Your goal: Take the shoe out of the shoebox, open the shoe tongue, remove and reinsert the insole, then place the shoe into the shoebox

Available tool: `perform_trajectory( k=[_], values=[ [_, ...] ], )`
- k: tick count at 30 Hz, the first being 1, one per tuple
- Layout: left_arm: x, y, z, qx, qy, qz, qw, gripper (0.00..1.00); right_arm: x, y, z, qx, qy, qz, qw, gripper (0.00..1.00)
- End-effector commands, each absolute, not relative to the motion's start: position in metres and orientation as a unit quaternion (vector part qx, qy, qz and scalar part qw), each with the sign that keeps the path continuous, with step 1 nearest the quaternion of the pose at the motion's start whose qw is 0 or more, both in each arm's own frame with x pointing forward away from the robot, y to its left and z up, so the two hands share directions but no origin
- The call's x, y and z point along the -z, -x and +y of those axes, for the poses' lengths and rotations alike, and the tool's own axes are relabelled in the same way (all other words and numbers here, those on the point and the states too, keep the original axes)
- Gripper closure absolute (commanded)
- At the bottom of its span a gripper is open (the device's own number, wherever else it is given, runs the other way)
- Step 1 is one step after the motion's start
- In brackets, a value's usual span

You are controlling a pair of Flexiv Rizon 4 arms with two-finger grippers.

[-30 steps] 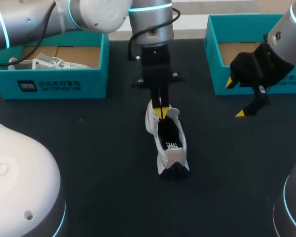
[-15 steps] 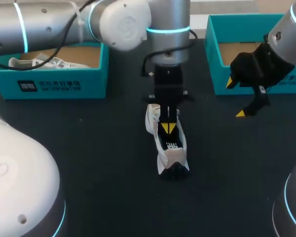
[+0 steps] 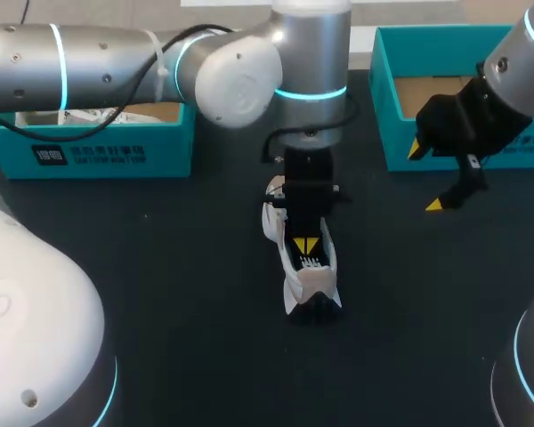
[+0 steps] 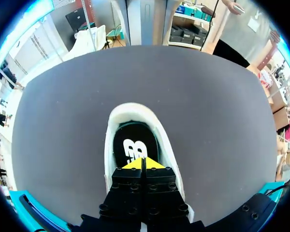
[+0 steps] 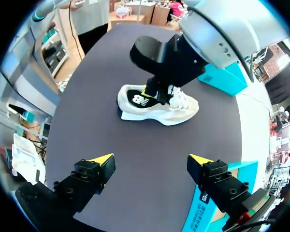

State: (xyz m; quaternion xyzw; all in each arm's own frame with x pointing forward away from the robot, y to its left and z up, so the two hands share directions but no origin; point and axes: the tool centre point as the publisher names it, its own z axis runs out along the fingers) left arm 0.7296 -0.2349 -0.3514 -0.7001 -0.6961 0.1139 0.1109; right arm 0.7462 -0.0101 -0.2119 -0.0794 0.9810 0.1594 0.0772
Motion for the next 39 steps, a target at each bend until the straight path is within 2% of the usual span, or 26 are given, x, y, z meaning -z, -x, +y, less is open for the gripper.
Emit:
perform_trajectory(
  k=[1,13,25,39],
  values=[
    [0.366,-0.727,-0.243,-0.106,0.697,-0.702,0.101,1.00,0.213,-0.746,-0.009,-0.158,0.079,0.981,0.077,0.00],
    [0.405,-0.732,-0.244,-0.079,0.692,-0.713,0.077,1.00,0.213,-0.746,-0.009,-0.158,0.079,0.981,0.077,0.00],
    [0.370,-0.722,-0.244,-0.105,0.706,-0.698,0.052,1.00,0.213,-0.746,-0.009,-0.158,0.079,0.981,0.077,0.00],
    [0.406,-0.704,-0.256,-0.102,0.718,-0.686,0.063,1.00,0.213,-0.746,-0.009,-0.158,0.079,0.981,0.077,0.00]
  ],
)
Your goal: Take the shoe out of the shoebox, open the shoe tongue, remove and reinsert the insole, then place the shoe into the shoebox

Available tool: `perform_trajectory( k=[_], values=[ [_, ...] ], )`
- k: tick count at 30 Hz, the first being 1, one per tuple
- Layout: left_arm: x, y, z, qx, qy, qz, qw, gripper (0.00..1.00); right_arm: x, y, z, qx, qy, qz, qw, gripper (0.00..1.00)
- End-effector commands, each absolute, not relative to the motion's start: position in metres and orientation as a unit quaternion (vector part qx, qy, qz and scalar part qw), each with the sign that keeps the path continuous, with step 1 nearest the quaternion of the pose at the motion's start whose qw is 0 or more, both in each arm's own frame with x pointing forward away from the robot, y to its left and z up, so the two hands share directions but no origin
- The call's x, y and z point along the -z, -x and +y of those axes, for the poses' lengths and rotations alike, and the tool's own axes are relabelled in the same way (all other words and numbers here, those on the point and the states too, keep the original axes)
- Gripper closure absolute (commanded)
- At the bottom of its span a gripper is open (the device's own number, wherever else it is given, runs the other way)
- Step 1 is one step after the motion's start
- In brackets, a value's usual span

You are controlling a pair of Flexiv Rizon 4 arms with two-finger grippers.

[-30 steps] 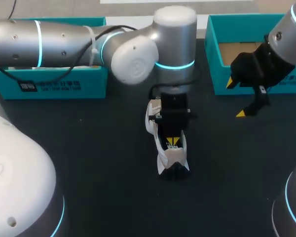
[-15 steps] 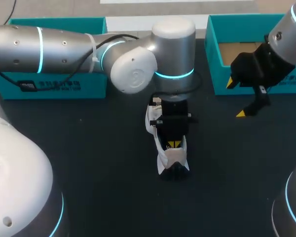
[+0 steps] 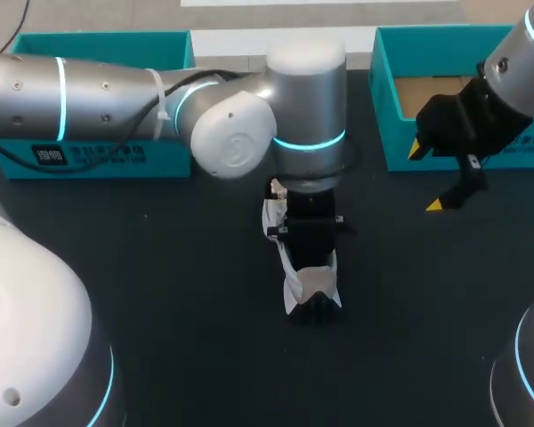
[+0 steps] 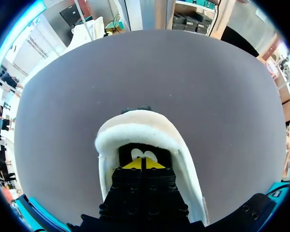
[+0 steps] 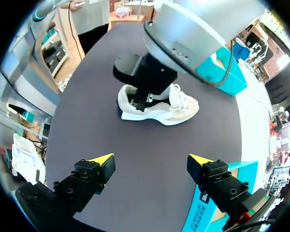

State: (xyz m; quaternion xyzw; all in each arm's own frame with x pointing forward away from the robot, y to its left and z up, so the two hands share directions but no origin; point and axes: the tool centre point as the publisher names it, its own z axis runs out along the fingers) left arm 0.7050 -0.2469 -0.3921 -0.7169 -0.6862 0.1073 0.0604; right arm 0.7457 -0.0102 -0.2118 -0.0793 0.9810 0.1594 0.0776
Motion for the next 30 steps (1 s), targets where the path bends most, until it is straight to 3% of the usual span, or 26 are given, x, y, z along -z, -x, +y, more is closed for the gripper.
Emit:
perform_trajectory(
  k=[1,7,16,24,30],
  values=[
    [0.407,-0.704,-0.256,-0.100,0.717,-0.687,0.061,1.00,0.213,-0.746,-0.009,-0.158,0.079,0.981,0.077,0.00],
    [0.390,-0.709,-0.245,-0.093,0.717,-0.689,0.049,1.00,0.213,-0.746,-0.009,-0.158,0.079,0.981,0.077,0.00],
    [0.329,-0.725,-0.235,-0.011,0.731,-0.681,-0.051,1.00,0.213,-0.746,-0.009,-0.158,0.079,0.981,0.077,0.00],
    [0.326,-0.740,-0.231,0.088,0.707,-0.689,-0.133,1.00,0.213,-0.746,-0.009,-0.158,0.079,0.981,0.077,0.00],
    [0.333,-0.751,-0.229,0.083,0.694,-0.703,-0.132,1.00,0.213,-0.746,-0.009,-0.158,0.079,0.981,0.077,0.00]
  ],
)
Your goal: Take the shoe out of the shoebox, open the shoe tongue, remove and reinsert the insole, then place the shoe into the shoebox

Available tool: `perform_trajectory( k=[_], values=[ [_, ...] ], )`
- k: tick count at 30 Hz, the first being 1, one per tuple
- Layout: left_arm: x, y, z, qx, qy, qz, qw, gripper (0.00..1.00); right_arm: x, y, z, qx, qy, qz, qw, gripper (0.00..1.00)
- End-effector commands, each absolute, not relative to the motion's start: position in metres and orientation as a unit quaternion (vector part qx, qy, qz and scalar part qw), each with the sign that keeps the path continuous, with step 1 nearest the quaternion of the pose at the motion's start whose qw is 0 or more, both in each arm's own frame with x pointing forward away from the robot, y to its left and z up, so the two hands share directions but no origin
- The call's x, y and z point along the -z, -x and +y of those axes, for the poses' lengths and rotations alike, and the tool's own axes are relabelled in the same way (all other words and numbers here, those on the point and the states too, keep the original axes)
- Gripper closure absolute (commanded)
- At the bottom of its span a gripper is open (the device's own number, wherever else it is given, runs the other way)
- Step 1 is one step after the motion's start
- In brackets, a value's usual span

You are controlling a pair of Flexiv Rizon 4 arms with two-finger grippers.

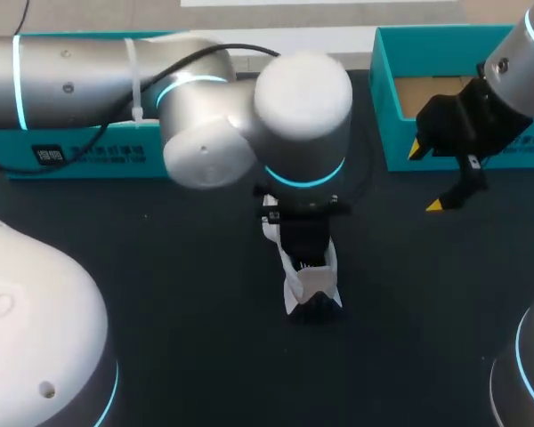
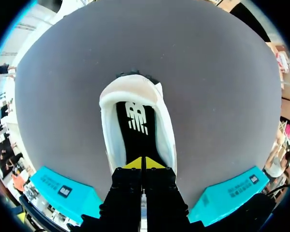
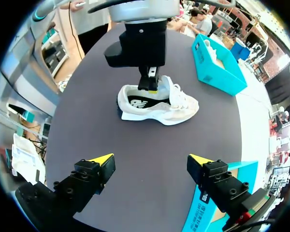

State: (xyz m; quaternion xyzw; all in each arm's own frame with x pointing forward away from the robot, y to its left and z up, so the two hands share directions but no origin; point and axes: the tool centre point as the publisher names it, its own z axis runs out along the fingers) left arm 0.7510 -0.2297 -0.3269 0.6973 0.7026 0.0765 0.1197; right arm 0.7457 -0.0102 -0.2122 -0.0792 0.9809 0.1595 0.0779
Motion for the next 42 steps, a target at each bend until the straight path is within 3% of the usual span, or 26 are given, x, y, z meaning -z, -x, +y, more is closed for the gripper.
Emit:
perform_trajectory(
  k=[1,7,9,11,12,14,42],
  values=[
    [0.336,-0.752,-0.229,-0.085,-0.691,0.705,0.134,1.00,0.213,-0.746,-0.009,-0.158,0.079,0.981,0.077,0.00],
    [0.340,-0.753,-0.229,-0.086,-0.685,0.711,0.134,1.00,0.213,-0.746,-0.009,-0.158,0.079,0.981,0.077,0.00],
    [0.338,-0.752,-0.228,-0.094,-0.684,0.711,0.136,0.66,0.213,-0.746,-0.009,-0.158,0.079,0.981,0.077,0.00],
    [0.336,-0.753,-0.226,-0.099,-0.682,0.712,0.136,0.41,0.213,-0.746,-0.009,-0.158,0.079,0.981,0.077,0.00],
    [0.336,-0.753,-0.226,-0.102,-0.679,0.715,0.133,0.21,0.213,-0.746,-0.009,-0.158,0.079,0.981,0.077,0.00],
    [0.338,-0.755,-0.225,-0.106,-0.677,0.717,0.128,0.00,0.213,-0.746,-0.009,-0.158,0.079,0.981,0.077,0.00],
    [0.335,-0.750,-0.219,-0.107,-0.662,0.732,0.123,0.00,0.213,-0.746,-0.009,-0.158,0.079,0.981,0.077,0.00]
  ],
)
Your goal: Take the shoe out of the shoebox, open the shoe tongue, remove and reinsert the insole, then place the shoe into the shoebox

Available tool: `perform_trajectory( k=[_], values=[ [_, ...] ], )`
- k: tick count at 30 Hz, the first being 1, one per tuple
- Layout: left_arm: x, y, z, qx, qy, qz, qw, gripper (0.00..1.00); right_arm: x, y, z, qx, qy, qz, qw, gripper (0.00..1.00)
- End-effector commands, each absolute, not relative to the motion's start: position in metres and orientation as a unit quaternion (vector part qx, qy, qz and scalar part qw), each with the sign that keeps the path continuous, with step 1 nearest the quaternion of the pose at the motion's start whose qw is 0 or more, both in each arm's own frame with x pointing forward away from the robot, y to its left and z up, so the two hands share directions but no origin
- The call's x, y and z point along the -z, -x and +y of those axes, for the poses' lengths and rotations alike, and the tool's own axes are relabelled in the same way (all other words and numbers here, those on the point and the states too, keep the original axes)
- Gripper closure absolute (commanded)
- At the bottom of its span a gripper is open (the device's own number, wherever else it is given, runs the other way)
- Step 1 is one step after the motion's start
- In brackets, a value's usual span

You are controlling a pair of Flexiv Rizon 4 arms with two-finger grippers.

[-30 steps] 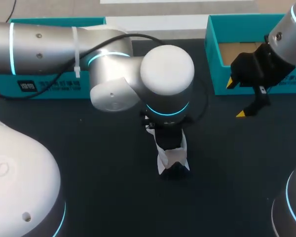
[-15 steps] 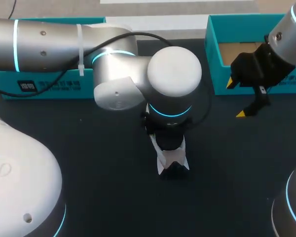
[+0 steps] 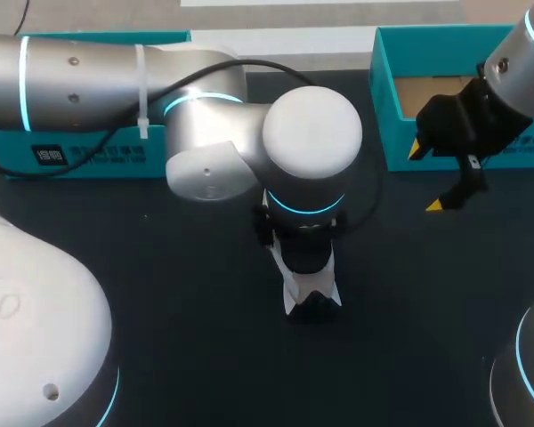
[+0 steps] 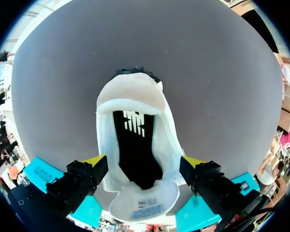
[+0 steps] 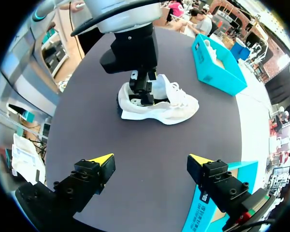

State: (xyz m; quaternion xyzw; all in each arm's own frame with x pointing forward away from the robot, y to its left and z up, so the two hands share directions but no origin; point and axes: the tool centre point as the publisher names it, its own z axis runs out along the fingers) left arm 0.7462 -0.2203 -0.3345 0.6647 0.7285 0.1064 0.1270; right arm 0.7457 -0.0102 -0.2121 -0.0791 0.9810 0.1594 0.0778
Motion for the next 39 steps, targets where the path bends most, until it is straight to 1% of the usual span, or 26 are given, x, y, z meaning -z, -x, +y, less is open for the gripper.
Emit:
perform_trajectory(
  k=[1,22,32,39],
  values=[
    [0.335,-0.753,-0.220,-0.106,-0.660,0.734,0.121,0.00,0.213,-0.746,-0.009,-0.158,0.079,0.981,0.077,0.00],
    [0.347,-0.762,-0.228,-0.118,-0.652,0.742,0.105,0.00,0.213,-0.746,-0.009,-0.158,0.079,0.981,0.077,0.00],
    [0.342,-0.758,-0.222,-0.109,-0.650,0.745,0.106,0.00,0.213,-0.746,-0.009,-0.158,0.079,0.981,0.077,0.00],
    [0.318,-0.766,-0.221,-0.089,-0.643,0.751,0.124,0.00,0.213,-0.746,-0.009,-0.158,0.079,0.981,0.077,0.00]
  ],
)
